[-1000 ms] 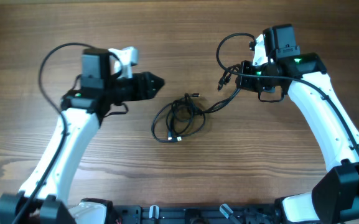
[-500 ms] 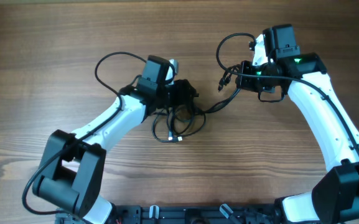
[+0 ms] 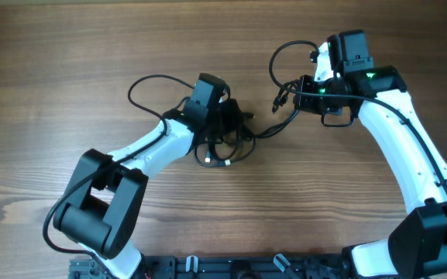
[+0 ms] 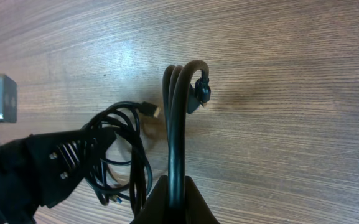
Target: Untangle cables
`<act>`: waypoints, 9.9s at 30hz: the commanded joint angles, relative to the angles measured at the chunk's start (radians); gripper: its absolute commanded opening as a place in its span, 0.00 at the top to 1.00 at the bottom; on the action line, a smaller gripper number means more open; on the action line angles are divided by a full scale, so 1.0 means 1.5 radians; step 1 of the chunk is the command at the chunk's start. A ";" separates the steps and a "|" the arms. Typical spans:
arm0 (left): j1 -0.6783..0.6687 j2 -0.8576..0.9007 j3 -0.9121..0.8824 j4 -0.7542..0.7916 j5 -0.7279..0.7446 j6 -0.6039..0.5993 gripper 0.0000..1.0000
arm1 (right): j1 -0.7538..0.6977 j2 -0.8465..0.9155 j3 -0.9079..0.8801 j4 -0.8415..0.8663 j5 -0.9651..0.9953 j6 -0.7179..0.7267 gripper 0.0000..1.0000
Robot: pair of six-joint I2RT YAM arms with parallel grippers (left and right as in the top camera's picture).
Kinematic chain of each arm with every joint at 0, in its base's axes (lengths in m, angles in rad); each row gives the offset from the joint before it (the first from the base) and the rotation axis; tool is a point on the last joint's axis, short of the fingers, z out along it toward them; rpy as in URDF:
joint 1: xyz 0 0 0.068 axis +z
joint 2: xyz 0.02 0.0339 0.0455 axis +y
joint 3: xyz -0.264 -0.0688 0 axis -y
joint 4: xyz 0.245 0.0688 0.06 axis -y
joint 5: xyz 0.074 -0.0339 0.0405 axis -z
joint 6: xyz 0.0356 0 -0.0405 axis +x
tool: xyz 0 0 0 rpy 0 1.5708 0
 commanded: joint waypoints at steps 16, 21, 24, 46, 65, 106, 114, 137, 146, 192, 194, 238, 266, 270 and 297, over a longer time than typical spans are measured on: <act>0.233 -0.309 0.009 0.049 0.387 0.276 0.96 | 0.000 0.050 -0.019 0.008 0.087 0.160 0.96; 0.308 -0.309 0.009 0.080 0.532 0.302 0.96 | -0.009 0.085 -0.019 0.009 0.087 0.160 0.95; 0.348 -0.309 0.009 0.112 0.615 0.301 0.96 | -0.021 0.103 -0.019 0.009 0.087 0.159 0.96; 0.217 -0.217 0.009 -0.087 0.416 0.242 0.96 | -0.020 -0.005 0.042 -0.007 -0.184 -0.172 0.46; 0.233 -0.081 0.009 -0.149 0.200 0.059 0.96 | 0.172 0.166 0.036 0.138 -0.162 -0.191 0.53; 0.308 -0.081 0.009 -0.015 0.513 -0.074 0.96 | 0.222 0.246 0.036 0.370 -0.115 -0.119 0.82; 0.308 -0.081 0.009 -0.016 0.475 0.003 0.96 | 0.211 0.233 0.036 0.342 -0.083 -0.075 0.96; 0.174 -0.282 0.011 -0.161 0.054 0.320 0.60 | 0.202 0.161 0.037 0.082 0.054 -0.012 0.96; 0.122 -0.234 0.005 -0.245 0.059 0.318 0.56 | 0.202 0.161 0.042 0.089 -0.041 -0.017 0.96; 0.236 -0.171 0.010 -0.266 -0.027 0.211 0.96 | 0.090 -0.062 0.048 0.095 -0.168 -0.079 0.96; 0.236 -0.171 0.010 -0.275 -0.031 0.213 0.96 | 0.066 -0.077 0.048 0.091 -0.053 0.032 0.96; 0.165 -0.215 0.010 -0.099 0.339 0.476 0.18 | 0.058 -0.090 0.215 -0.052 -0.189 -0.139 0.96; 0.155 -0.340 0.062 -0.175 0.109 0.344 0.96 | 0.058 -0.006 0.177 -0.104 0.094 0.071 0.96; 0.196 -0.457 0.062 -0.194 0.134 0.257 0.96 | 0.058 0.062 0.177 -0.101 0.094 0.073 0.96; 0.263 -0.346 0.062 -0.204 0.073 0.408 0.96 | 0.053 -0.033 0.418 -0.078 -0.252 -0.188 0.96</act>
